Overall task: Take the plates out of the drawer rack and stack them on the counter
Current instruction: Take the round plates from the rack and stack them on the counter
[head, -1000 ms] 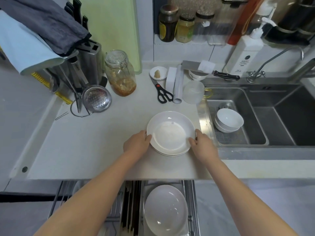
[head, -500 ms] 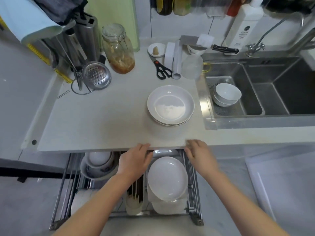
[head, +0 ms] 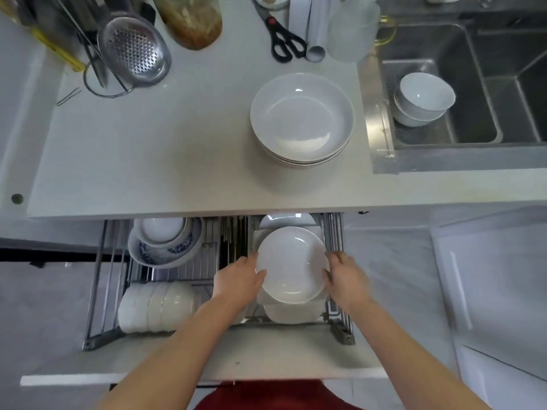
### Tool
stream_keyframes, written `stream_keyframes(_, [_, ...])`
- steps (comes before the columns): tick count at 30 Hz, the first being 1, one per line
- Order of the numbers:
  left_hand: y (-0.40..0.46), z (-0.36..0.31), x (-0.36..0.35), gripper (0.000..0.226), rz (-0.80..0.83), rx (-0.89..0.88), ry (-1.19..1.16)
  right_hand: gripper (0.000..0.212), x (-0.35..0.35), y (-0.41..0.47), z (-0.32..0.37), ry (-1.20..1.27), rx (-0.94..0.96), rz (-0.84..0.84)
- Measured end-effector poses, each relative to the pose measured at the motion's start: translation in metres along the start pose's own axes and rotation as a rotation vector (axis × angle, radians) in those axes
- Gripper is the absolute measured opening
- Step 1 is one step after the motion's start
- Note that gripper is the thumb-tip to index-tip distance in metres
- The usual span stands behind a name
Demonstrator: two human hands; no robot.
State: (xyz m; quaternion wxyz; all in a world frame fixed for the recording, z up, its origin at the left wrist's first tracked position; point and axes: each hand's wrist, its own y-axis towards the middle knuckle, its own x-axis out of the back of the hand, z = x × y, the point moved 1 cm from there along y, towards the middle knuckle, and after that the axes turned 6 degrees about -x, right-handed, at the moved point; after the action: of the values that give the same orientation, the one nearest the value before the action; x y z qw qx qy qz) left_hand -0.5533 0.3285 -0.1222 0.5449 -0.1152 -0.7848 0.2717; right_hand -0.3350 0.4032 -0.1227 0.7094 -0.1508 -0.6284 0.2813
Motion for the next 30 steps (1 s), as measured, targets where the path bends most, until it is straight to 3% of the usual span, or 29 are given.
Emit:
stream_keyframes(5, [0.018,0.003,-0.016,0.050,0.091,0.082,-0.010,0.048,-0.026,0.020,-0.001,0.041,-0.158,0.156])
stream_keyframes(12, [0.046,0.006,-0.033,0.057,0.160,0.126,0.040,0.064,-0.050,0.042,0.001,-0.027,-0.260,0.222])
stream_keyframes(21, [0.059,0.001,-0.043,0.058,0.193,0.144,0.050,0.049,-0.066,0.055,-0.002,0.012,-0.289,0.146])
stream_keyframes(30, [0.040,-0.006,-0.021,0.044,0.117,0.132,-0.035,0.035,-0.047,0.034,-0.007,0.172,-0.273,0.053])
